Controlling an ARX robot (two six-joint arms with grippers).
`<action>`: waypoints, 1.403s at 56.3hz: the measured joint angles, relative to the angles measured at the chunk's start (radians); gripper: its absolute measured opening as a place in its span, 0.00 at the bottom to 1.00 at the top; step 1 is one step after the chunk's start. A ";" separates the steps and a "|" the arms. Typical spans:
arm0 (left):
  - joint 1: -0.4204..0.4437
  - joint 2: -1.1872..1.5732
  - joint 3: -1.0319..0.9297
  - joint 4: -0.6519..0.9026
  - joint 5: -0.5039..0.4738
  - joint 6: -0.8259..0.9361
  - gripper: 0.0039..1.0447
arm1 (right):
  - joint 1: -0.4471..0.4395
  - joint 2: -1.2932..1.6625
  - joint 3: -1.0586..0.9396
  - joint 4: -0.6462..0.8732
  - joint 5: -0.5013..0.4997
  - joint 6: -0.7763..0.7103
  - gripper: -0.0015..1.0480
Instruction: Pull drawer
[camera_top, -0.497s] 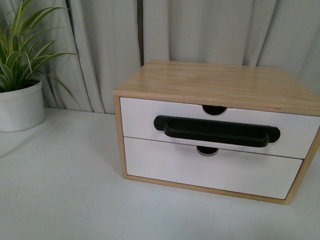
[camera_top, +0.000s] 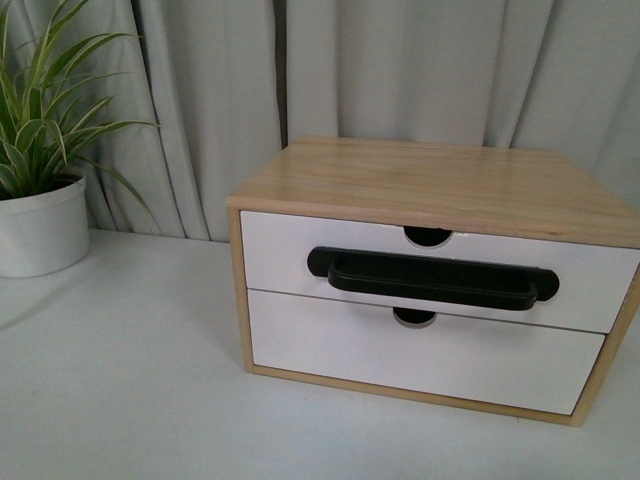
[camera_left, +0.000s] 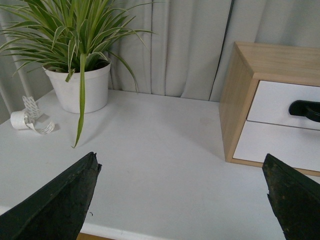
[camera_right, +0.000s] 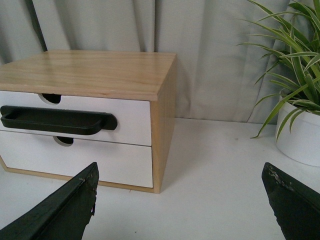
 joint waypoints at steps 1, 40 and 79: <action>0.000 0.000 0.000 0.000 0.000 0.000 0.95 | 0.000 0.000 0.000 0.000 0.000 0.000 0.91; 0.000 0.000 0.000 0.000 0.000 0.000 0.95 | 0.000 0.000 0.000 0.000 0.000 0.000 0.91; -0.260 0.676 0.249 0.296 -0.316 0.406 0.95 | -0.006 0.530 0.287 -0.067 -0.370 -0.234 0.91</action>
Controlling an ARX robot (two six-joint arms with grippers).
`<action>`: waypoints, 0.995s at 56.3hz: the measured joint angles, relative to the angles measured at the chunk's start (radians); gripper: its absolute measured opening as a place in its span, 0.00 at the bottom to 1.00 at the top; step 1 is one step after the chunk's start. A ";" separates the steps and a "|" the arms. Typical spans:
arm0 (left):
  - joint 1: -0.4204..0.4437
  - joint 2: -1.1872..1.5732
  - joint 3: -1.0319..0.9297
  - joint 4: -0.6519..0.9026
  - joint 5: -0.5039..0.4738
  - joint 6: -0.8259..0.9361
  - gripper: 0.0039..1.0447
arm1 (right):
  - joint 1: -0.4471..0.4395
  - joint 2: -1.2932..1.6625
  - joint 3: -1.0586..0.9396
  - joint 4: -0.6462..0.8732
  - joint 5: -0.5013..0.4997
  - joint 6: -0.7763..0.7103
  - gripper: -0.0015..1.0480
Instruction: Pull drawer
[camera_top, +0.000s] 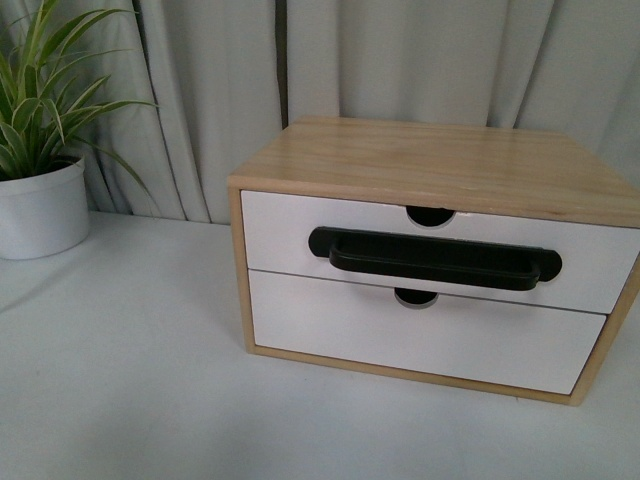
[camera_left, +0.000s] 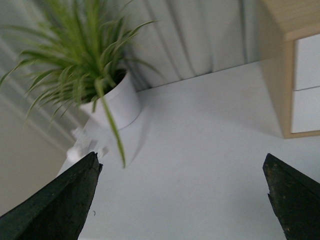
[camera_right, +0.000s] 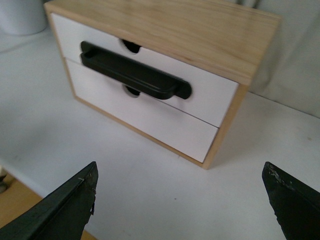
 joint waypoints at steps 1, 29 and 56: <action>-0.007 0.025 0.011 0.014 0.027 0.020 0.95 | 0.005 0.023 0.013 -0.003 -0.009 -0.013 0.91; -0.138 0.572 0.354 -0.085 0.440 0.453 0.95 | 0.063 0.453 0.280 -0.052 -0.070 -0.399 0.91; -0.180 0.893 0.699 -0.378 0.504 0.721 0.95 | 0.151 0.710 0.411 -0.050 -0.071 -0.648 0.91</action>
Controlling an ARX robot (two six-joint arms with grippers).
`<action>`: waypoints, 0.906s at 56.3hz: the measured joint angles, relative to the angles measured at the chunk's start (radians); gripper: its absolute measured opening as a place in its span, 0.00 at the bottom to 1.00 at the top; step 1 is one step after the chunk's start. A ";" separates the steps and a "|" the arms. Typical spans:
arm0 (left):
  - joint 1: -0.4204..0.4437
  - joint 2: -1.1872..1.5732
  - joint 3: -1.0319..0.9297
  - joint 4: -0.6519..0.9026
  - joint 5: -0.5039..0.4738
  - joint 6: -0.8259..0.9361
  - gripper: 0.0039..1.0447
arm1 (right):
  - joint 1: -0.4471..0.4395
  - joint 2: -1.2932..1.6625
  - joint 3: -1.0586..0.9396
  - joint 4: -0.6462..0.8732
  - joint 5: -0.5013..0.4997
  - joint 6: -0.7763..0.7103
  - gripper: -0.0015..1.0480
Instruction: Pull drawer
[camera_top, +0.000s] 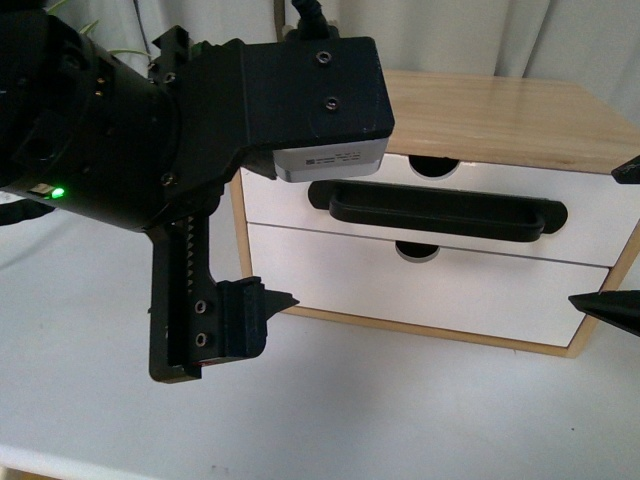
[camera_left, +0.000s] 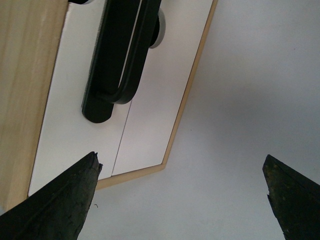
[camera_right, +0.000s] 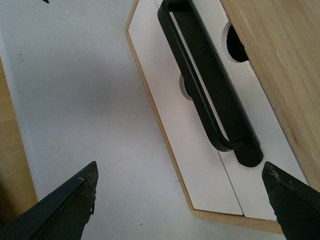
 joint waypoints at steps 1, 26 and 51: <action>-0.002 0.011 0.008 -0.005 0.000 0.009 0.95 | 0.001 0.010 0.003 0.003 0.002 -0.006 0.91; -0.056 0.146 0.180 -0.090 0.015 0.082 0.95 | 0.001 0.183 0.054 0.090 -0.024 -0.132 0.91; -0.067 0.219 0.239 -0.116 0.060 0.068 0.95 | -0.006 0.288 0.084 0.164 -0.086 -0.144 0.91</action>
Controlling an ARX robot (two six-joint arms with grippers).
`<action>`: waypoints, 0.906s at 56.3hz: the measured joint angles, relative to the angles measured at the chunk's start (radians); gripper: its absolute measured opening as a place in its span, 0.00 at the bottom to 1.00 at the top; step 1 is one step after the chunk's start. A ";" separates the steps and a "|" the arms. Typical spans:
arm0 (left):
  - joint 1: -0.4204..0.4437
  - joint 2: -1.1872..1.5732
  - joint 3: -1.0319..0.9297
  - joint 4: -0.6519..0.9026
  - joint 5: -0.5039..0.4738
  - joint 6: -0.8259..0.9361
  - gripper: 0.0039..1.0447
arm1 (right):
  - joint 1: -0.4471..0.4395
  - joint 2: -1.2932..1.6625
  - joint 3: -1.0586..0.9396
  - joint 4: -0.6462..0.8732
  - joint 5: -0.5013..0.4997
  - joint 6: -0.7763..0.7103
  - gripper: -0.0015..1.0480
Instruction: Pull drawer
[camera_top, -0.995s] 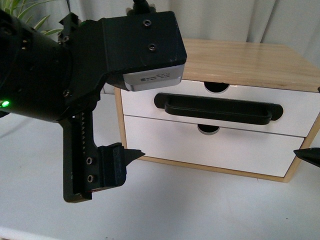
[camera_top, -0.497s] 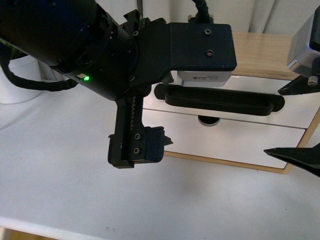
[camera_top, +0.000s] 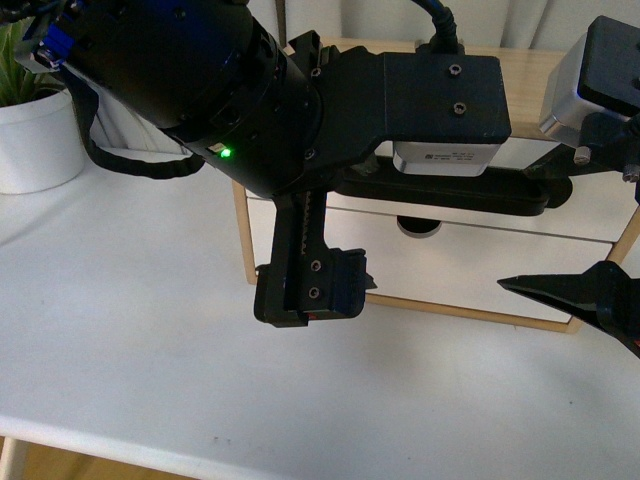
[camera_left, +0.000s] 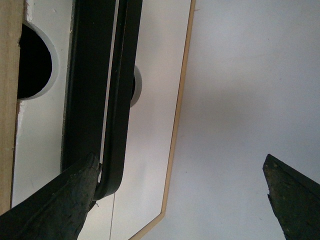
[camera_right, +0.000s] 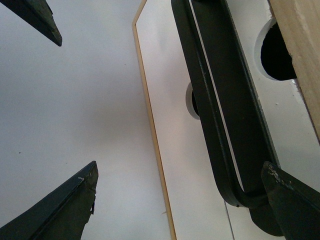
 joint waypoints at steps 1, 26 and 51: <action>0.002 0.001 0.000 0.000 0.000 0.000 0.95 | -0.001 0.007 0.000 0.008 -0.002 0.000 0.91; 0.011 0.017 0.000 0.005 0.033 -0.040 0.95 | 0.002 0.069 0.013 0.053 -0.015 0.013 0.91; 0.013 0.039 0.035 -0.022 0.042 -0.041 0.95 | 0.002 0.095 0.020 0.056 -0.020 0.018 0.91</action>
